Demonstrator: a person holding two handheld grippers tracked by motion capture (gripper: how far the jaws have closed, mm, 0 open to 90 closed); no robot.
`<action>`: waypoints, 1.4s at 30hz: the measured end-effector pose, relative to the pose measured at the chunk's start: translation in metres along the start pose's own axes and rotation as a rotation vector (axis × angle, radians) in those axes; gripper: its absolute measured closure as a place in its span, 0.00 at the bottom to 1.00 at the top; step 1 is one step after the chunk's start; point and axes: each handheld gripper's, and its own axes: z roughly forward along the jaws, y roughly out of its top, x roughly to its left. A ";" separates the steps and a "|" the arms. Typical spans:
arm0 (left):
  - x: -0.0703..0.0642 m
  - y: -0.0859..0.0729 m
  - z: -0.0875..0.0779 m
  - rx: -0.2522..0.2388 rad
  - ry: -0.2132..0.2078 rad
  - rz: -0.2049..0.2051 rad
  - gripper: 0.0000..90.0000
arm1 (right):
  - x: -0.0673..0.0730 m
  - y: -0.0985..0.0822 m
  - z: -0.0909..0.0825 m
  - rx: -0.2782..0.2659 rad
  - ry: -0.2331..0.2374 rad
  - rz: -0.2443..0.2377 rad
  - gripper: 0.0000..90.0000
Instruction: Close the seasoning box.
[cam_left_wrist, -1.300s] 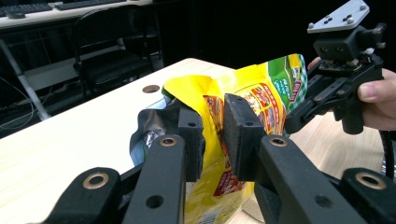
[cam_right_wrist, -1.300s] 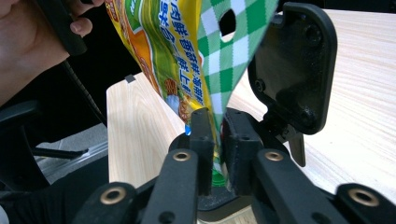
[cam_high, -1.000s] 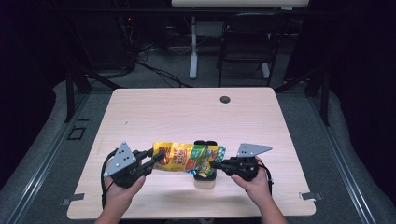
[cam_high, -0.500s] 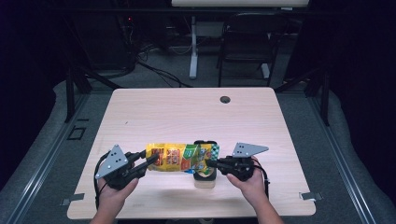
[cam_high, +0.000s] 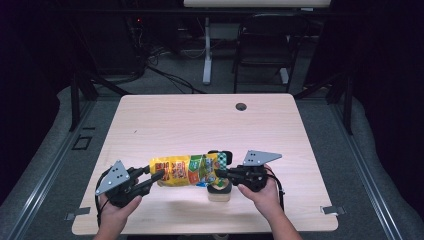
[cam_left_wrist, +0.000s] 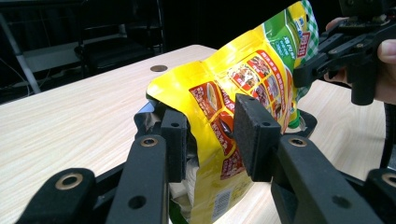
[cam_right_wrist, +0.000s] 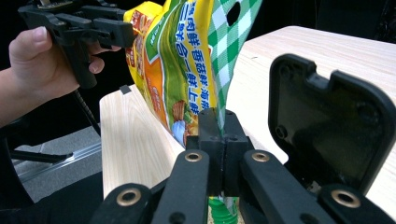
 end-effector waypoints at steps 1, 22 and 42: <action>0.000 -0.001 0.000 0.000 0.004 0.000 0.73 | 0.001 0.001 0.000 -0.002 -0.006 0.001 1.00; 0.013 -0.026 -0.003 0.026 -0.010 -0.057 0.67 | 0.012 0.022 0.005 -0.015 0.016 -0.007 1.00; 0.017 -0.047 0.003 0.100 0.007 -0.081 0.62 | 0.009 0.033 0.013 -0.003 0.039 -0.016 1.00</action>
